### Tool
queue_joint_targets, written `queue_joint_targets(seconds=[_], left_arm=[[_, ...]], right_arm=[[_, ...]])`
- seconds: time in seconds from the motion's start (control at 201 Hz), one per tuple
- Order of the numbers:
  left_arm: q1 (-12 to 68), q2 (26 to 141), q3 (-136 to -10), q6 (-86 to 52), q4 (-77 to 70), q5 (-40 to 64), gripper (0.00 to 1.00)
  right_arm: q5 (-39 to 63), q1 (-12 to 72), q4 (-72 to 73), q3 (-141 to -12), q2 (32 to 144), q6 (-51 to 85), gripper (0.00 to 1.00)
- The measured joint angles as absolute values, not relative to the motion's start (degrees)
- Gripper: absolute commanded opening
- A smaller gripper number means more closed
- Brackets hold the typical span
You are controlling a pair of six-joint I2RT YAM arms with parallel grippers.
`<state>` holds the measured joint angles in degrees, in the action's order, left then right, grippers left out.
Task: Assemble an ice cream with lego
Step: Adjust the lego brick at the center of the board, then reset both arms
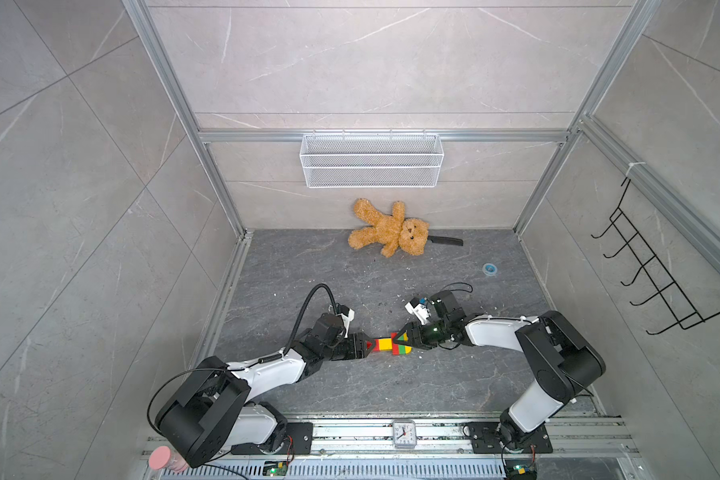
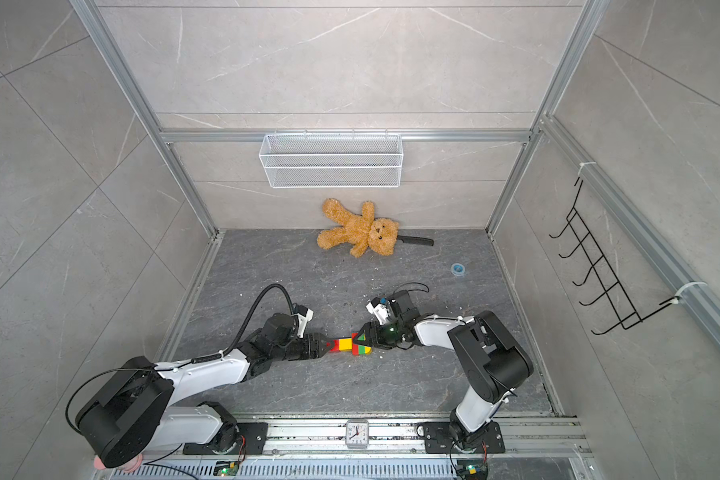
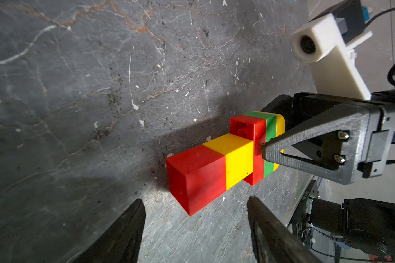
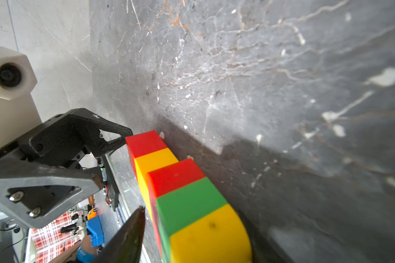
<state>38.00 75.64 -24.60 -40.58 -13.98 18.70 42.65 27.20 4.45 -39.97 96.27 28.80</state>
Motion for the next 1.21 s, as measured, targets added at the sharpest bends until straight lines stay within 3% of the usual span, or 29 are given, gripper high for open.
queue_joint_targets(seconds=[0.428, 0.622, 0.717, 0.826, 1.03, 1.21], left_arm=[[38.0, 75.0, -24.6, -40.3, -13.7, 19.4, 0.73], [38.0, 72.2, -24.8, -39.0, -7.4, 13.5, 0.75], [38.0, 68.2, -26.7, -37.1, -0.1, 6.6, 0.81], [37.3, 63.1, -31.4, -34.0, 8.0, -5.1, 0.98], [29.8, 56.1, -32.5, -25.5, 6.3, -30.4, 0.99], [22.2, 61.0, -27.0, -15.7, -3.7, -41.5, 0.99]], right_arm=[[34.6, 26.7, -2.9, -43.5, 94.8, 27.3, 0.79], [28.1, 25.9, -7.7, -43.6, 91.4, 27.2, 0.83], [24.1, 24.6, -9.7, -42.9, 87.0, 27.2, 0.84], [17.5, 21.8, -11.0, -40.3, 75.6, 27.0, 0.87], [-2.1, 13.9, -8.1, -34.2, 53.3, 23.7, 1.0], [-17.3, 11.2, 3.0, -26.2, 52.9, 19.6, 1.0]])
